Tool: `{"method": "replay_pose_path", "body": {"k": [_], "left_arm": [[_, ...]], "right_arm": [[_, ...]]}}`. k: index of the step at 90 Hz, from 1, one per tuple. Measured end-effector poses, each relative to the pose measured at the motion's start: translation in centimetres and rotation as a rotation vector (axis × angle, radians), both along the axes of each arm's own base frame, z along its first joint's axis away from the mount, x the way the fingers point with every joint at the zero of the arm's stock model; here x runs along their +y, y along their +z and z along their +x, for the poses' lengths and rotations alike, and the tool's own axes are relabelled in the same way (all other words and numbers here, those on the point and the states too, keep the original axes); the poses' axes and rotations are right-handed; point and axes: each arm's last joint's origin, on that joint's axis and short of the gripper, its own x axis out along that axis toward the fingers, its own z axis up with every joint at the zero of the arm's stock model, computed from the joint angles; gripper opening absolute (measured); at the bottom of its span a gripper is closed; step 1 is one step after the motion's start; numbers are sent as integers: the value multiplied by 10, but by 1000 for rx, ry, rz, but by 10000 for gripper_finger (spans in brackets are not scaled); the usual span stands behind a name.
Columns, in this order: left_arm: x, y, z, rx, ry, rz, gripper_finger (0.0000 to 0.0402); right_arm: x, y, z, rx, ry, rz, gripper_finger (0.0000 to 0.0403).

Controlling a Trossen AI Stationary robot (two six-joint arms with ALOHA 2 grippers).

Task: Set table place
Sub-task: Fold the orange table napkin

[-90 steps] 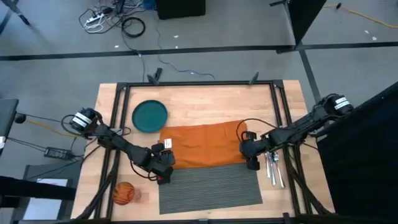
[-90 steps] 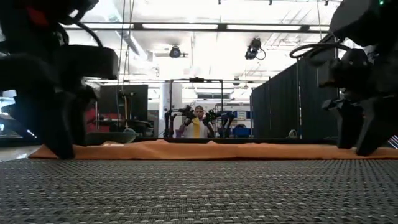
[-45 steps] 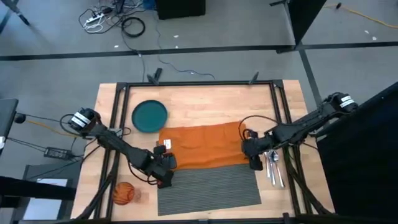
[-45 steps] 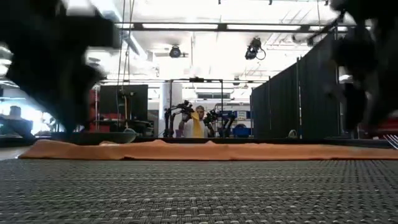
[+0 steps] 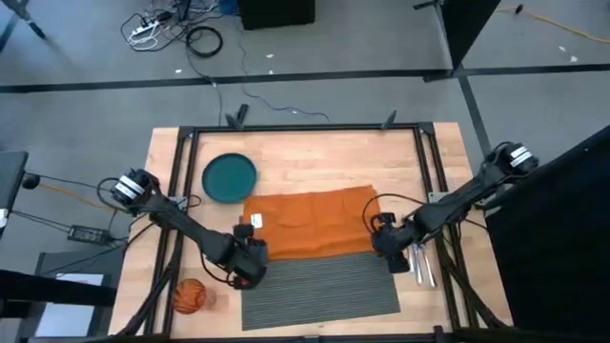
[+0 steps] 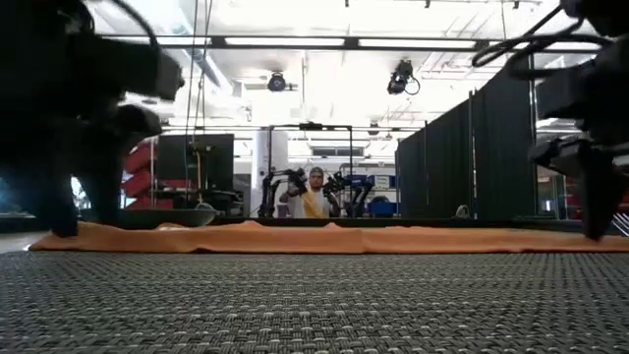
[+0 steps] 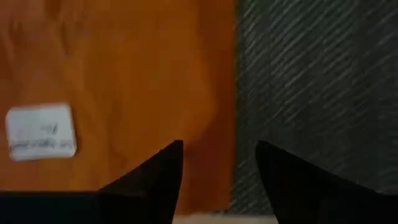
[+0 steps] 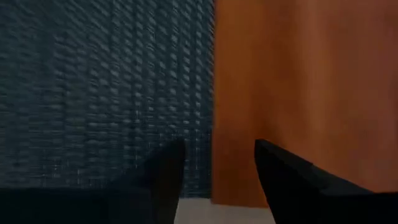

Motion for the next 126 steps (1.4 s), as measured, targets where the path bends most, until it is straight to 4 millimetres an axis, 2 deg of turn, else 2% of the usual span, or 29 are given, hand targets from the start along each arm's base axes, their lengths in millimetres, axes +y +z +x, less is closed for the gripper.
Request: {"method": "replay_pose_path", "body": {"k": [16, 31, 45, 68, 89, 108, 118, 126], "left_arm": [[-1, -2, 1, 8, -22, -3, 184], [-3, -13, 2, 59, -25, 9, 153], [-4, -16, 3, 70, -23, 8, 108], [-3, -16, 3, 72, -22, 21, 8], [-3, -16, 3, 73, -24, 21, 7], [-3, -17, 3, 74, -24, 21, 1], [-3, -17, 3, 75, -24, 21, 0], [-3, -17, 3, 75, -25, 22, 0]], "right_arm": [[1, -5, 2, 21, -8, -17, 171], [0, -6, 2, 22, -19, -36, 171], [-1, -6, 1, 26, -15, -42, 171], [-3, 1, 1, 59, -9, -112, 156], [-5, 2, 3, 56, -7, -142, 146], [-4, -9, 6, 116, -4, -158, 133], [-4, -13, 6, 152, 0, -164, 105], [-4, -12, 5, 156, -4, -156, 60]]}}
